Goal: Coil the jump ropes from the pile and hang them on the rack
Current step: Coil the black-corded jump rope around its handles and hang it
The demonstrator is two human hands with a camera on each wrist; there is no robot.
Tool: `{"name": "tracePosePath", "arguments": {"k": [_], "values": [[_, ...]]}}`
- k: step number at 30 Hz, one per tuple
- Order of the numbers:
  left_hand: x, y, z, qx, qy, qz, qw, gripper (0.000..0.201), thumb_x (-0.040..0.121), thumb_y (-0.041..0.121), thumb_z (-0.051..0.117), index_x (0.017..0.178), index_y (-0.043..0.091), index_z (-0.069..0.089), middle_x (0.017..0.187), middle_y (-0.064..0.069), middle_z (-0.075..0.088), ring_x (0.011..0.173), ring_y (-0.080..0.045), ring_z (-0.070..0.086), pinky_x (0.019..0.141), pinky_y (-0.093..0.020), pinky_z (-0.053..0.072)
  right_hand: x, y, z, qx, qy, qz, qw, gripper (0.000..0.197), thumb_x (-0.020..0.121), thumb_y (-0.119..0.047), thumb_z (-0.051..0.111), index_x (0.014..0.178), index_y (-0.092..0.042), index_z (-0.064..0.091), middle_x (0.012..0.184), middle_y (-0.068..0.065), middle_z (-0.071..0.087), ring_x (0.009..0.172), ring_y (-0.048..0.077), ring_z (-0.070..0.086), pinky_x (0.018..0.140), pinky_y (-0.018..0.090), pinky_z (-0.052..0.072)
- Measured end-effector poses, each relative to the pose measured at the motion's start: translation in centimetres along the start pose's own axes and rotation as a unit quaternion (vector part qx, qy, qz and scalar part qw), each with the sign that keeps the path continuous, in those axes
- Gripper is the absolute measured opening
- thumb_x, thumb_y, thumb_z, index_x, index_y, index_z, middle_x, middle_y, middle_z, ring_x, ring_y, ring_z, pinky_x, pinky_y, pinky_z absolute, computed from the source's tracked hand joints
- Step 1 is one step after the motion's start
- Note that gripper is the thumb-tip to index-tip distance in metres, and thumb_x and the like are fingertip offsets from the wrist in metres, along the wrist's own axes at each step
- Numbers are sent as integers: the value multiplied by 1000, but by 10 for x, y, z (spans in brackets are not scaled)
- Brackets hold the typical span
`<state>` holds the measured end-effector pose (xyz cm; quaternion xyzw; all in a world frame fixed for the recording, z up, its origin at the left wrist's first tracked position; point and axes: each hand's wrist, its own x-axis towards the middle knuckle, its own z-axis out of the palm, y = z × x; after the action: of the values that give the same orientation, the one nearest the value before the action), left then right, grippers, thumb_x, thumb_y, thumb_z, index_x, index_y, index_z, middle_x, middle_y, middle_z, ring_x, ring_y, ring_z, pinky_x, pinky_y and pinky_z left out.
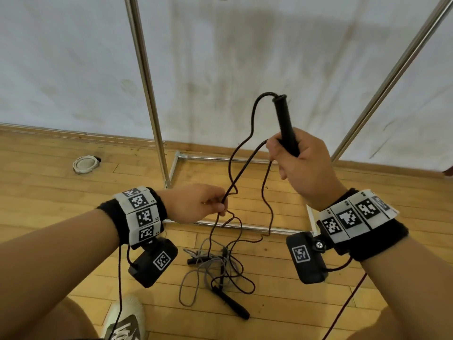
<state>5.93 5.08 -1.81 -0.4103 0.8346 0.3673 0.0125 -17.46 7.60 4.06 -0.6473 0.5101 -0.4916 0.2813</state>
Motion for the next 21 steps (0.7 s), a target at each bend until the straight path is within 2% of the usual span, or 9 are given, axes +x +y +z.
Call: {"name": "tracePosePath", "arguments": {"k": [3,6,7,9,12,15,18,21], "values": [[6,-6,2,22,-9,-19,1000,23,103,38,43,97,28,63,98,13,66,92,-2,60,87,-29,47,3,2,-8,11,37,-10,999,9,95,-28,63,86,-24,63,73,3,64,51,12,49,50,31,47],[12,-9,-1,14,11,-26,1000,31,103,42,42,88,28,65,81,11,69,70,7,59,68,-18,42,6,7,-16,-5,82,-18,996,7,95,-29,62,93,-23,65,75,6,63,52,15,50,50,32,47],[14,-9,-3,21,18,-26,999,32,102,44,43,86,28,65,73,10,67,61,7,57,62,-18,40,6,9,-18,-15,92,-15,996,6,95,-29,63,97,-23,66,74,6,61,52,17,50,51,33,47],[16,-9,-6,40,35,-23,998,34,101,46,45,84,27,67,63,9,59,53,3,53,57,-21,39,5,14,-20,-43,96,-3,995,12,94,-27,65,106,-25,67,73,-3,59,51,15,51,50,30,48],[17,-2,-11,54,67,-1,996,34,101,46,45,84,27,68,63,7,53,53,-4,47,58,-25,40,-2,22,-17,-64,29,6,998,15,93,-26,66,108,-26,68,74,-7,61,45,5,47,44,20,41],[16,14,-18,56,112,31,992,32,100,47,44,83,30,66,61,8,51,51,-3,45,56,-23,37,-11,27,-9,-110,-62,18,992,16,91,-30,68,107,-31,68,64,-12,58,45,1,47,47,15,38],[9,29,-24,47,154,80,984,31,100,46,44,84,29,65,59,6,50,52,-3,45,51,-17,34,-15,26,0,-130,-146,16,981,15,92,-30,67,107,-27,69,58,-20,55,47,1,48,51,15,36],[-5,39,-29,26,197,113,973,32,99,46,45,87,27,67,58,2,51,53,-8,47,53,-15,38,-15,21,5,-105,-184,16,977,9,93,-29,66,96,-21,68,57,-17,53,48,3,48,52,20,38]]}}
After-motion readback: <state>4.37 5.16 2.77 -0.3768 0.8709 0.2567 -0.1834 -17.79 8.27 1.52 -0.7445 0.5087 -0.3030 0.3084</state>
